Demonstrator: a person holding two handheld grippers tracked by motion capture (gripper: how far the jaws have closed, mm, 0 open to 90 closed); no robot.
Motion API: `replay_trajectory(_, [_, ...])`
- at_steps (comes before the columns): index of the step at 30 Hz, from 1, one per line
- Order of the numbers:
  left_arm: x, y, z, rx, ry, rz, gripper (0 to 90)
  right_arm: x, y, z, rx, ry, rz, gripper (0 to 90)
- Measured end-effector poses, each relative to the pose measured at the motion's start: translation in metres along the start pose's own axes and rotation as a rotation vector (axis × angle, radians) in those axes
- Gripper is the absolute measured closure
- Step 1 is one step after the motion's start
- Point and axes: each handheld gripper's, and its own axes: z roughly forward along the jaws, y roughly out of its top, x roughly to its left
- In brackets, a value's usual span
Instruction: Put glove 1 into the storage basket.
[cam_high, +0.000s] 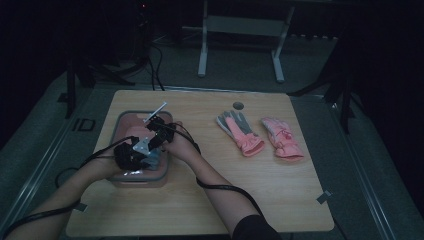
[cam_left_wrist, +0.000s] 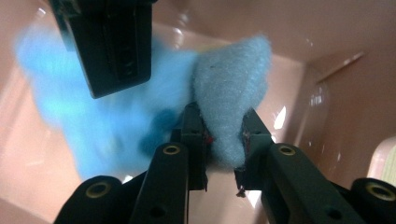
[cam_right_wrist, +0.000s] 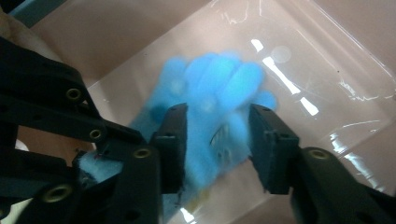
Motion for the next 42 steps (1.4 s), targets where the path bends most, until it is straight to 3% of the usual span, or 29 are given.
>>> replay_trajectory(4, [0.000, 0.001, 0.000, 0.008, -0.011, -0.009, 70.9, 0.001, -0.001, -0.005, -0.028, -0.005, -0.007, 50.2])
replay_trajectory(7, [-0.001, 0.000, -0.002, -0.003, 0.003, -0.056, 52.2, 0.002, -0.001, -0.012, -0.050, -0.011, -0.018, 49.3])
replay_trajectory(10, [-0.002, -0.002, -0.008, -0.030, 0.010, -0.110, 41.4, 0.002, -0.002, -0.023, -0.077, -0.015, -0.018, 49.3])
replay_trajectory(11, [-0.002, -0.002, -0.008, -0.030, 0.010, -0.110, 39.8, 0.002, -0.002, -0.023, -0.077, -0.015, -0.018, 49.3])
replay_trajectory(12, [-0.002, -0.002, -0.008, -0.030, 0.010, -0.110, 39.8, 0.002, -0.003, -0.027, -0.085, -0.015, -0.018, 49.3])
replay_trajectory(13, [-0.005, -0.004, -0.018, -0.085, -0.002, -0.167, 39.3, 0.001, -0.006, -0.038, -0.107, -0.011, -0.015, 49.5])
replay_trajectory(24, [-0.016, 0.016, -0.035, -0.179, -0.036, -0.212, 40.3, 0.001, -0.029, -0.073, -0.163, -0.013, -0.034, 50.5])
replay_trajectory(35, [-0.030, 0.050, -0.031, -0.236, -0.075, -0.216, 41.9, -0.013, -0.067, -0.104, -0.183, -0.050, -0.040, 49.7])
replay_trajectory(42, [-0.043, 0.073, -0.025, -0.254, -0.086, -0.188, 42.9, -0.027, -0.094, -0.115, -0.185, -0.072, -0.019, 49.7])
